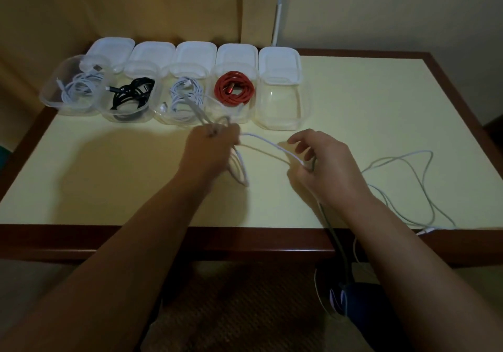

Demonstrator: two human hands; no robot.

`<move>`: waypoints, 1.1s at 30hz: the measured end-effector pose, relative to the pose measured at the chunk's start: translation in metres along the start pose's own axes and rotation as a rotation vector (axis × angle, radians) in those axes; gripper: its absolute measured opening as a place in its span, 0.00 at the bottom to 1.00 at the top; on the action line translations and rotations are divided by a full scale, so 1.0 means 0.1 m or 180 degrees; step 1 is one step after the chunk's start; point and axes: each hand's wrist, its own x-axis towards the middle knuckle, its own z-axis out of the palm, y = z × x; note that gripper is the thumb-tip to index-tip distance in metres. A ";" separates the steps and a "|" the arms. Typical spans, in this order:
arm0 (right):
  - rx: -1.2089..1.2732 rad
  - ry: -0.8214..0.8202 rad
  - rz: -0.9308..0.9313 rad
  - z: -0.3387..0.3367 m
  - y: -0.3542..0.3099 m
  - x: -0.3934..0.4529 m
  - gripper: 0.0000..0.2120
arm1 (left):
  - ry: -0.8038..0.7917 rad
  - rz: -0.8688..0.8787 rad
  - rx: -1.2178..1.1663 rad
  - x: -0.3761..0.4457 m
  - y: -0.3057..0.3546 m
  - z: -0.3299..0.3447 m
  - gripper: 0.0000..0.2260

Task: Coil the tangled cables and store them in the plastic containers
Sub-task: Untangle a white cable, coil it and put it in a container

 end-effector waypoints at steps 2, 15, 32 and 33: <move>0.0112 -0.0047 0.0228 -0.03 0.05 0.00 0.18 | -0.0104 0.0036 -0.0211 0.07 0.00 -0.10 0.10; -0.2006 -0.0743 0.1652 -0.26 -0.05 -0.14 0.70 | -0.0336 0.0216 -0.0320 -0.03 -0.06 0.05 0.10; -0.1833 0.0432 0.0801 0.05 0.29 -0.34 0.22 | -0.0526 0.0255 -0.0299 -0.07 -0.11 0.22 0.19; -0.1761 0.0460 0.0758 0.03 0.29 -0.35 0.18 | -0.0543 0.0261 -0.0300 -0.08 -0.12 0.23 0.18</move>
